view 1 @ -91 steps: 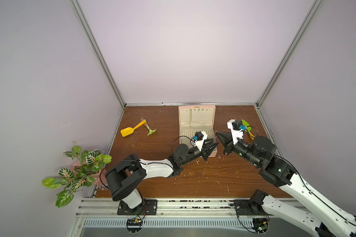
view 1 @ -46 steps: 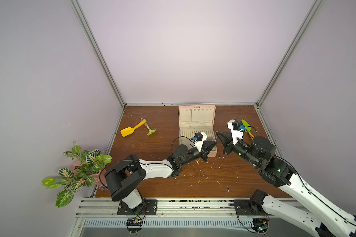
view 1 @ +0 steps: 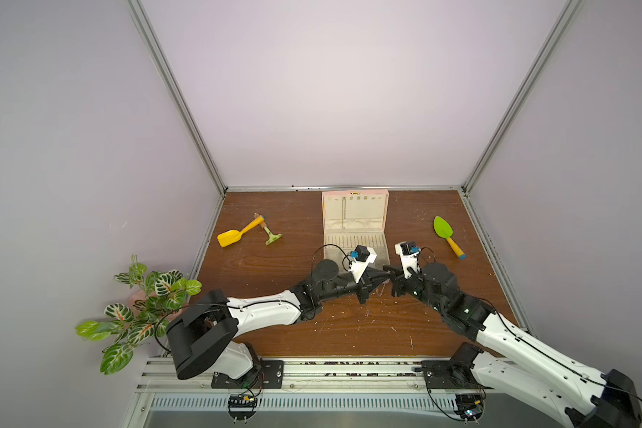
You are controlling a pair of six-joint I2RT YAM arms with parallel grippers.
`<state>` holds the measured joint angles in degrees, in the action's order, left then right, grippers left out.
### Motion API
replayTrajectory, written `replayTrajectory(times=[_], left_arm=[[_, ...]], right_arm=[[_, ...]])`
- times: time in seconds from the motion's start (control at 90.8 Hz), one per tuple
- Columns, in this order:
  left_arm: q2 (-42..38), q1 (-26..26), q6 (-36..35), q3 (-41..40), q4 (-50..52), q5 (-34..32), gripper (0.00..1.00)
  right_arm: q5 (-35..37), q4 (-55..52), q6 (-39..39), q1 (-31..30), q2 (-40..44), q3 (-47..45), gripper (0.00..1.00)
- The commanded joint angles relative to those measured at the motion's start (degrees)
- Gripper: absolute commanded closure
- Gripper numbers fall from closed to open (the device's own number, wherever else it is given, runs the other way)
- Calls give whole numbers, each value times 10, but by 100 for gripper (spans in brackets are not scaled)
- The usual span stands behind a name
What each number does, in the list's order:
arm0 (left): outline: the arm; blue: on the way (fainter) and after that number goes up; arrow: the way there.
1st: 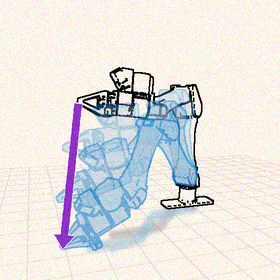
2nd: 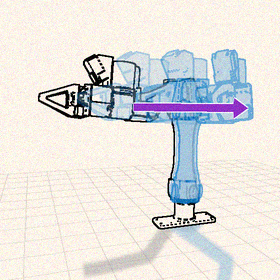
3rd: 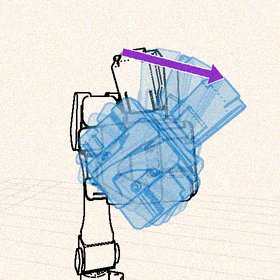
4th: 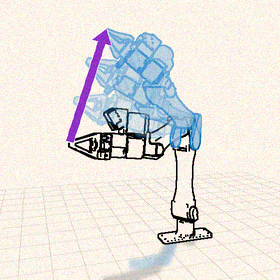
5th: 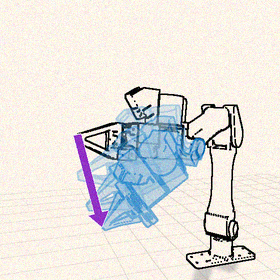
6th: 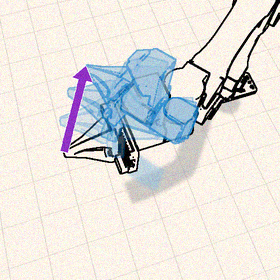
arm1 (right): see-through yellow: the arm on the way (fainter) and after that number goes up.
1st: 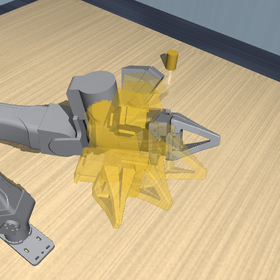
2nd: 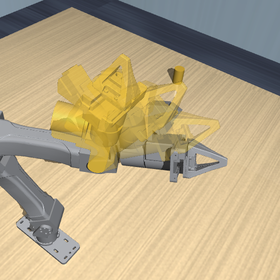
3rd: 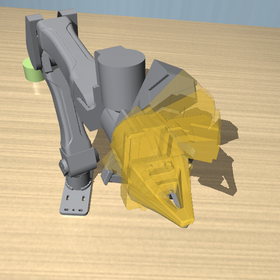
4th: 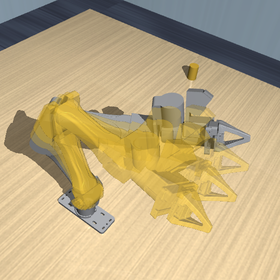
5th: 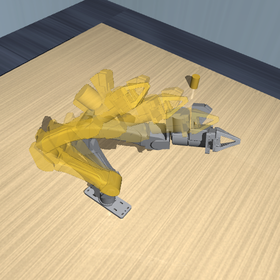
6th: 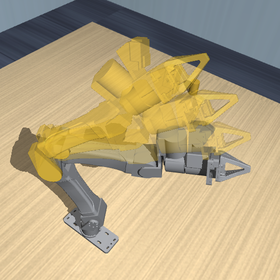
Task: Put jewelry chain into jewelry box
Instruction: Pick up the necklace from the center of the board.
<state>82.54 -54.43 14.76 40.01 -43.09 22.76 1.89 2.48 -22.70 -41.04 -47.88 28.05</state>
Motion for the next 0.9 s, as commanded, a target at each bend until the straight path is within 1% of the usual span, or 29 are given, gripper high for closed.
replayTrajectory(times=[0.0,0.033,0.11,0.143,0.187,0.308,0.352,0.429,0.517,0.561,0.683,0.771,0.892], left_arm=[[-5,6,-7,39,130,35,99],[-2,6,-7,46,149,37,99],[0,6,-7,59,178,38,99],[0,6,-7,63,187,37,99],[-1,7,-7,68,197,35,99],[-2,8,-9,84,217,31,99],[-3,8,-8,88,221,27,99],[-7,10,-9,95,229,22,99],[-14,11,-13,104,238,16,99],[-16,11,-14,109,241,17,99],[-17,11,-20,127,258,30,99],[-17,11,-25,137,267,42,99],[-16,11,-33,151,276,63,99]], right_arm=[[-55,110,-35,3,25,-50,100],[-52,124,-36,3,33,-68,99],[-41,144,-32,7,54,-101,82],[-32,146,-28,8,67,-111,72],[-21,146,-23,9,82,-123,63],[10,139,-9,10,132,-147,46],[12,146,0,10,151,-157,41],[10,163,19,10,183,-179,30],[18,176,33,10,219,-202,25],[18,184,40,10,235,-213,25],[-13,233,69,10,264,-245,25],[-46,287,91,10,268,-273,25],[-50,350,112,9,248,-286,27]])
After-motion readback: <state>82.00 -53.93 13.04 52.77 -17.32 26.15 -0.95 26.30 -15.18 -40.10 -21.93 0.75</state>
